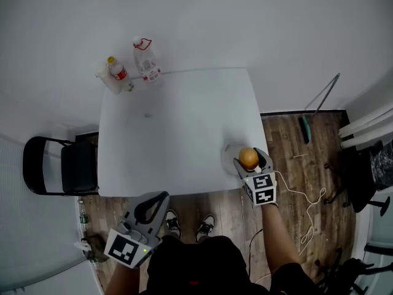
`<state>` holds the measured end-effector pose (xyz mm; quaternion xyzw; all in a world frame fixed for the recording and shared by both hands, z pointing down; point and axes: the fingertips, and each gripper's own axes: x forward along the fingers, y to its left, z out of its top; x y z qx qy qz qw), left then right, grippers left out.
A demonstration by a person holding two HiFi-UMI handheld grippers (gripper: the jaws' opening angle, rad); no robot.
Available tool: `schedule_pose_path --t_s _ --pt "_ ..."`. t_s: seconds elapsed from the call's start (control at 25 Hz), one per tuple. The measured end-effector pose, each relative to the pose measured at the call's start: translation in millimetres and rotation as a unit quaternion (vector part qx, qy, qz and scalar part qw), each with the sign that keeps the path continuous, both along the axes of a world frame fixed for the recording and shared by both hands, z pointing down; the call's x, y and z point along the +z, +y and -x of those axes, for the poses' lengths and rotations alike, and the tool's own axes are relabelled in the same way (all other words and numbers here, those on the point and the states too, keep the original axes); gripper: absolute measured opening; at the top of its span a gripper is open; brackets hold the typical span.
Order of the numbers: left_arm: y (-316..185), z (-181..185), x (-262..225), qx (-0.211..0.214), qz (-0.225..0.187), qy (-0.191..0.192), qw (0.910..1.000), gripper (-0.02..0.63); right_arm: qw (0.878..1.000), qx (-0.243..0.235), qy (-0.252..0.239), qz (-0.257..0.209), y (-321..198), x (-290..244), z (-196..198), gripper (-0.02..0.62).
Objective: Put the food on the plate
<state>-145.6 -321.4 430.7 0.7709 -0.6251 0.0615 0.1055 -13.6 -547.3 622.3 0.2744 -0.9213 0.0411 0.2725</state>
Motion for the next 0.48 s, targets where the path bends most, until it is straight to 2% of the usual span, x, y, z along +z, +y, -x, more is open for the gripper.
schedule_pose_path --t_s 0.24,0.48 --pt "2.1 17.5 13.6 -0.027 0.015 0.001 0.9995 0.024 0.997 0.005 0.066 0.040 -19.0 63.5 13.8 0.337" --pt "2.9 22.5 18.6 -0.037 0.023 0.007 0.9990 0.024 0.992 0.004 0.105 0.069 -17.4 91.1 14.9 0.337"
